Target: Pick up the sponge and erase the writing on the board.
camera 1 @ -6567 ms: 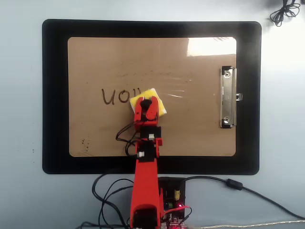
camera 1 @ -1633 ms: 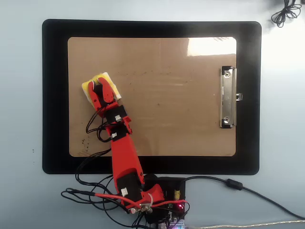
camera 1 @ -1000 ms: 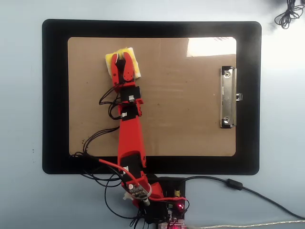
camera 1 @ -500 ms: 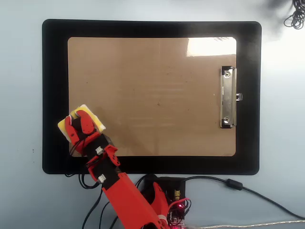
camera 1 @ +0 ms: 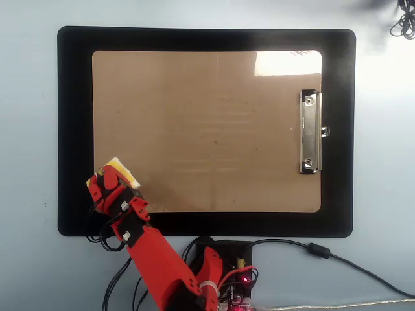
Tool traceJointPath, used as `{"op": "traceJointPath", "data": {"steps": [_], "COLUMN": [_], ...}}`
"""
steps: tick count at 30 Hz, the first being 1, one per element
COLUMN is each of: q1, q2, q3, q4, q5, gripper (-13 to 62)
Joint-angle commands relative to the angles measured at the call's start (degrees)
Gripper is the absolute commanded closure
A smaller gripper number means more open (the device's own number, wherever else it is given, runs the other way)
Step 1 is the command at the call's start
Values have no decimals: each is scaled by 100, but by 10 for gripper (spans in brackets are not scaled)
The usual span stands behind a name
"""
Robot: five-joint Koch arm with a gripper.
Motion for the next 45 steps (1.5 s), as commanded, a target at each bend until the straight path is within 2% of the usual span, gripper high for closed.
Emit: {"op": "traceJointPath", "data": {"steps": [1,2,3,4,5,9,11,14,16,19,23,26,29,33,36,45], "q1": [-158,-167,-176,-176,-176,-167,-141,-18,615,2145,4052,4658,4939,5256,5229,5221], "q2": [97,88,88,97,149,1116,1960,2918,2944,2944,3094,3683,4421,4403,4395,4395], "q3": [35,26,26,35,79,193,-53,-1283,-2127,-2382,-1529,-308,861,1978,2013,2013], "q4": [-457,-466,-439,-422,-360,299,1705,4588,6275,7875,8209,8174,8183,8218,8297,8297], "q5": [18,18,26,9,9,9,9,18,79,677,1986,2364,2215,1072,580,571], "gripper": [515,425,287,200,154,155,155,156,154,154,154,154,154,154,151,150]}}
